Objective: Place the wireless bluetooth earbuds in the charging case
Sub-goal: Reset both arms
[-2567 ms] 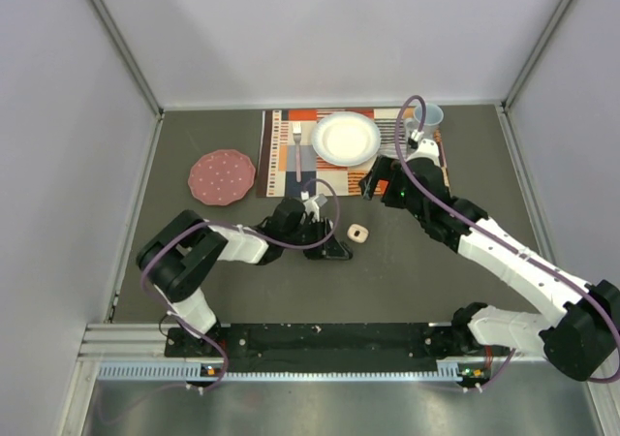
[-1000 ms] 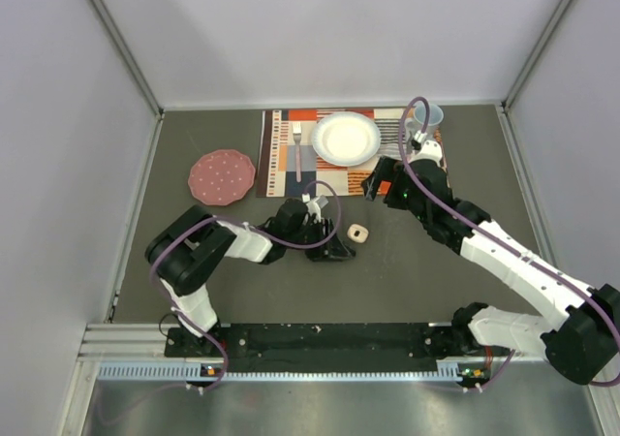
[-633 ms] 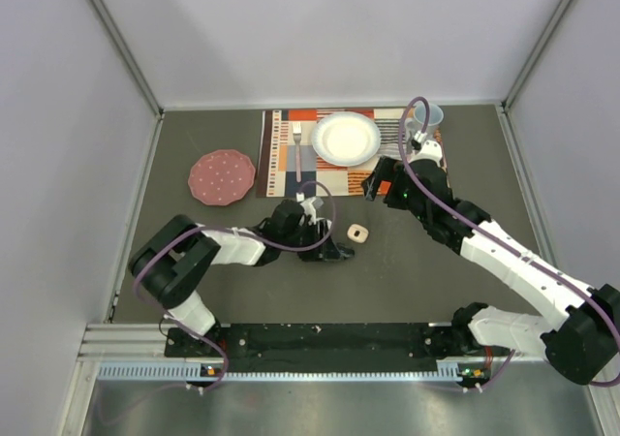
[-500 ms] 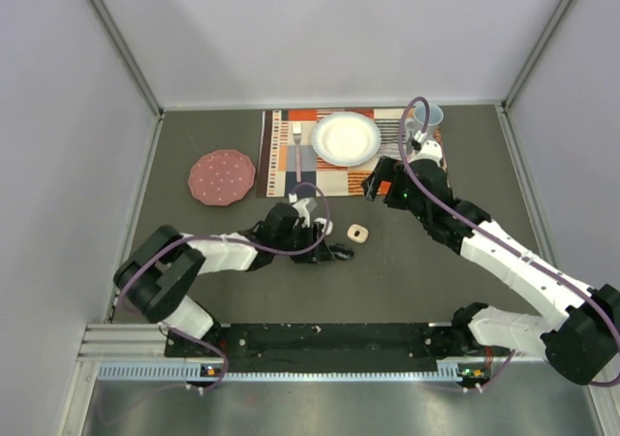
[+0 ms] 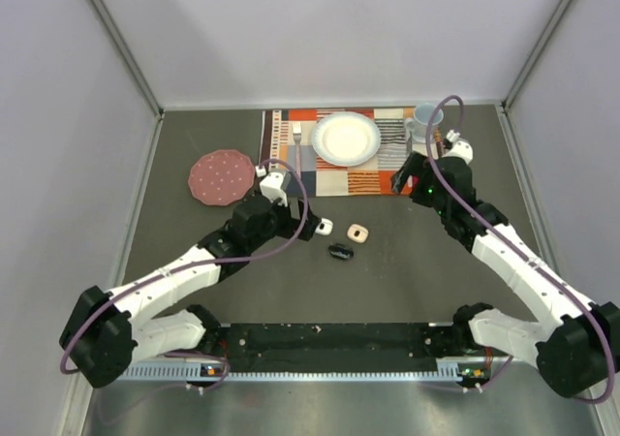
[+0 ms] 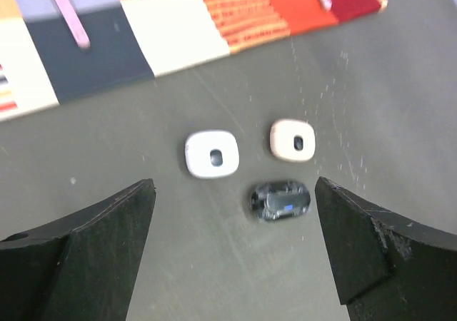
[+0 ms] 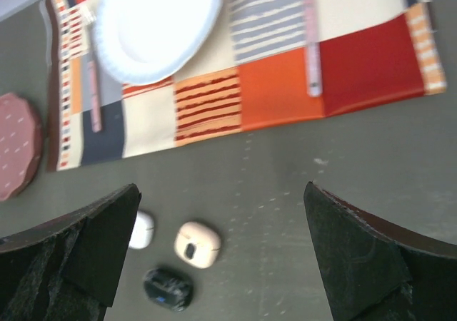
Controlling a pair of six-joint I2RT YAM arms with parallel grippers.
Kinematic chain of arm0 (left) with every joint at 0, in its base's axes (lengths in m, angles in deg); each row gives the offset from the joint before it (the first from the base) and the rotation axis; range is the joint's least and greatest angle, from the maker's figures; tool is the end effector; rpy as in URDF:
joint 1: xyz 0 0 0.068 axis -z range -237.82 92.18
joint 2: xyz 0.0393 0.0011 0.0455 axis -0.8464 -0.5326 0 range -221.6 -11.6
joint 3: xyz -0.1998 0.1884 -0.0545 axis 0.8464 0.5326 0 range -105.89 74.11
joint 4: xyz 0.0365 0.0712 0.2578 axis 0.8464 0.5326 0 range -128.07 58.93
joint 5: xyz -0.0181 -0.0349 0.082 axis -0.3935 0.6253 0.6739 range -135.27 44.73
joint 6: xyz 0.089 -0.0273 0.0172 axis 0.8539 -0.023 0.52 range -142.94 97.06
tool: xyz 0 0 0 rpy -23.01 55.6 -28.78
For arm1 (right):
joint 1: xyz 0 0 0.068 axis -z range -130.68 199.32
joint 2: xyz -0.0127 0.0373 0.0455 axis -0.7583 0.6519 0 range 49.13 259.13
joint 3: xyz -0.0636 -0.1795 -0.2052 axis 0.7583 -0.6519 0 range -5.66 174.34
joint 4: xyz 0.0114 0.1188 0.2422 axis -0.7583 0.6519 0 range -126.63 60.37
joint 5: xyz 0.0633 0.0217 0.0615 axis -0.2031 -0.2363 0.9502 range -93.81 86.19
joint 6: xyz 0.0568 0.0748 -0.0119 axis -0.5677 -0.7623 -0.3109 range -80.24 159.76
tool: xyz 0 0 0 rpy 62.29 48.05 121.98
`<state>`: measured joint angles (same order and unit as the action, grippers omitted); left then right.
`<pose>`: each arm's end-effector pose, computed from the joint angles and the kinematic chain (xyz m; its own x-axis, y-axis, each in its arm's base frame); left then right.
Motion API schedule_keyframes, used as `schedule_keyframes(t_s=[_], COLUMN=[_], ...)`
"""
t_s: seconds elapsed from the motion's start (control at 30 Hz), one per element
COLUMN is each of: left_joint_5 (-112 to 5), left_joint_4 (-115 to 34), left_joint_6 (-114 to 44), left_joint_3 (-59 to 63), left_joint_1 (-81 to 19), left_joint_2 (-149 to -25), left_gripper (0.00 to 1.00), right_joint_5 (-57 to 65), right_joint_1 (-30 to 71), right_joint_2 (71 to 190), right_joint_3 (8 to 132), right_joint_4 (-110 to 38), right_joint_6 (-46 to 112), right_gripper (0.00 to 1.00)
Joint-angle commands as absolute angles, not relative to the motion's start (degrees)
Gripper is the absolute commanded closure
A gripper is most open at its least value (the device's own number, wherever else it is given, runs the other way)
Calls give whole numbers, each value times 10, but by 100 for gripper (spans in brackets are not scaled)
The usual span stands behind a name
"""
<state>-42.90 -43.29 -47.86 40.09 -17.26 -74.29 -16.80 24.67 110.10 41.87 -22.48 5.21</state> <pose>0.2253 -0.1882 0.2220 -0.5359 -0.0957 -0.8388 0.4356 0.8198 -0.3718 0.2705 0.1031 0.2771 -0.4745 0.3902 -0.7890 0.0533 0.9075 0.4168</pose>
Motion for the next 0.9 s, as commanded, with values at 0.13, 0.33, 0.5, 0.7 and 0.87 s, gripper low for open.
schedule_keyframes(t_s=[0.13, 0.33, 0.5, 0.7, 0.87], left_joint_5=[-417, -379, -361, -338, -313], left_joint_4=[-465, -347, -370, -317, -305], left_joint_6=[-415, -423, -361, -313, -324], left_joint_3=[294, 187, 226, 212, 224], left_joint_1=[-177, -177, -185, -188, -188], left_joint_2=[-736, -756, -715, -698, -697], left_gripper=[1, 1, 1, 1, 1], right_joint_5=[-86, -49, -122, -232, -273], right_joint_1=[395, 462, 462, 463, 455], right_joint_2=[1098, 1131, 1148, 1155, 1149], right_joint_3=[414, 441, 459, 434, 345], right_joint_4=[-234, -205, -191, -217, -332], right_joint_6=[82, 105, 126, 158, 232], right_gripper=[1, 1, 1, 1, 1])
